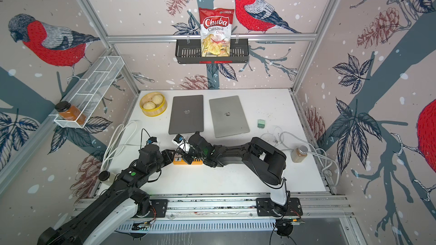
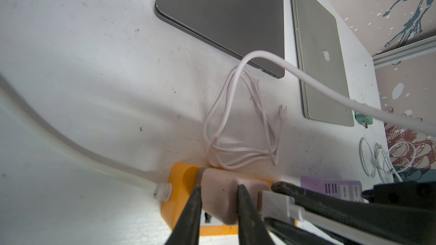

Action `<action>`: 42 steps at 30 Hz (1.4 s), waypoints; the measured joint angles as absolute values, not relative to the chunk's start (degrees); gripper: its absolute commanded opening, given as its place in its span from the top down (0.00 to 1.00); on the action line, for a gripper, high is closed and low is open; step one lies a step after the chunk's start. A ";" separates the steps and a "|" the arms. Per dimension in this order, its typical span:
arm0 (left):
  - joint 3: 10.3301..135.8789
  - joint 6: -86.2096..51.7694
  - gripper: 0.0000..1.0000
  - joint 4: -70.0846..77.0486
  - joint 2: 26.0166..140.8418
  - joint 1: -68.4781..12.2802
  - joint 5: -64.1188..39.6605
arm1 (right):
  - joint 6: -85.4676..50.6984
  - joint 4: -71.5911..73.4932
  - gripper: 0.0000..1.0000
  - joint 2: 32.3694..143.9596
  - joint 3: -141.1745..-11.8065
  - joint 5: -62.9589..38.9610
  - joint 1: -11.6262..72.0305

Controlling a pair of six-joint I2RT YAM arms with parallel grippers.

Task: Unplug the laptop charger
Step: Remove the charging cable from the plug.

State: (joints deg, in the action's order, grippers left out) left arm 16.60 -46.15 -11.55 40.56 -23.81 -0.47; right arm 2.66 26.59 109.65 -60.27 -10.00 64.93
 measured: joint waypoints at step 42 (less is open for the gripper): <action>16.95 -46.02 0.74 -10.20 42.13 -25.85 2.15 | 2.42 22.28 0.94 101.75 -60.16 -5.19 63.24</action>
